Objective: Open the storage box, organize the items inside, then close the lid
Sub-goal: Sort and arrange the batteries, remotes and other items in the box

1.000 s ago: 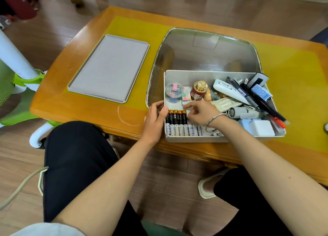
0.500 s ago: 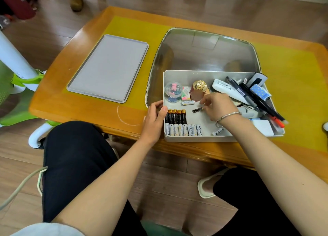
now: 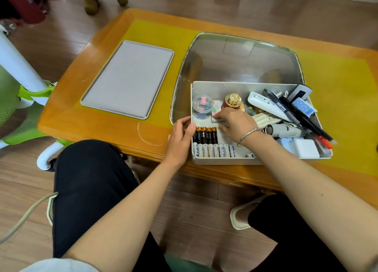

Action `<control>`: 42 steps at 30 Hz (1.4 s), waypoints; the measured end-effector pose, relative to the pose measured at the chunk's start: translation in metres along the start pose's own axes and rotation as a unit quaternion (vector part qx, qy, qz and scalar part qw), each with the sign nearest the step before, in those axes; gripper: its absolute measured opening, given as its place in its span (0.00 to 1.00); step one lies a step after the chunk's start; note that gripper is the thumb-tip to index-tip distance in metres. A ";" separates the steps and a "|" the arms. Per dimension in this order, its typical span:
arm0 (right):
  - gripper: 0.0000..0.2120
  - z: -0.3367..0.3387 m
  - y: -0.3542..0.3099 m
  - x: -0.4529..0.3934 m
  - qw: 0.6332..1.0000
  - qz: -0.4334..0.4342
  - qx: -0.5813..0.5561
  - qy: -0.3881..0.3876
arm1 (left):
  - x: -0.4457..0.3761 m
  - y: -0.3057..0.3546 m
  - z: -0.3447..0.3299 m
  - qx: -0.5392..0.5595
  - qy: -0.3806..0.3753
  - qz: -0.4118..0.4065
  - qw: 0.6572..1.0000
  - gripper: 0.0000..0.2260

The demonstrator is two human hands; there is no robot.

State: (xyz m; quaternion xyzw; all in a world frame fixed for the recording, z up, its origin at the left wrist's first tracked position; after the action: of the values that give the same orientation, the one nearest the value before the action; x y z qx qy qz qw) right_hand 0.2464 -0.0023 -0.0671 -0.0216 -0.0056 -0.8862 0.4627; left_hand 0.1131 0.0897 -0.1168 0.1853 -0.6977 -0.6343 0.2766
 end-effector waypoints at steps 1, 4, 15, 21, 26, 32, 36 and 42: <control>0.13 -0.002 0.001 -0.001 1.000 -0.001 0.006 -0.003 | 0.000 0.000 0.000 0.001 0.000 0.000 1.000 0.27; 0.10 -0.007 0.003 -0.002 0.999 0.002 0.034 -0.017 | 0.000 0.000 0.000 0.008 0.000 0.002 1.000 0.27; 0.09 -0.004 0.008 -0.002 1.000 -0.015 0.013 -0.002 | 0.001 0.001 0.000 -0.002 0.000 0.008 1.000 0.32; 0.10 0.010 0.018 -0.002 0.993 -0.054 -0.099 0.018 | 0.001 0.001 -0.001 -0.005 0.000 0.006 1.000 0.33; 0.13 0.009 0.020 0.003 0.967 -0.092 -0.238 -0.004 | 0.000 0.000 -0.001 0.000 -0.003 0.006 1.000 0.33; 0.06 0.003 0.026 0.007 0.962 -0.126 -0.242 -0.032 | 0.000 0.001 -0.001 -0.006 -0.003 0.004 1.000 0.35; 0.05 -0.002 0.030 0.009 0.955 -0.140 -0.255 -0.055 | 0.001 0.002 -0.001 -0.007 -0.004 0.003 1.000 0.35; 0.07 -0.010 0.028 0.009 0.962 -0.159 -0.207 -0.082 | 0.001 0.002 -0.001 -0.018 -0.003 0.004 1.000 0.34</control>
State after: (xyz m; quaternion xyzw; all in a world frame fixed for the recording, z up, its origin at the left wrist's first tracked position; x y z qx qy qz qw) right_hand 0.2636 -0.0262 -0.0772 -0.1885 0.1361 -0.9254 0.2992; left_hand 0.1132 0.0886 -0.1146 0.1759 -0.6874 -0.6465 0.2804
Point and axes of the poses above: each hand's wrist, its own x-axis away from the middle knuckle, its own z-axis out of the back of the hand, y = z × x, the point moved 8 cm from there along -x, towards the middle knuckle, and after that the axes turned 11 degrees about x, right-handed, at the moved point
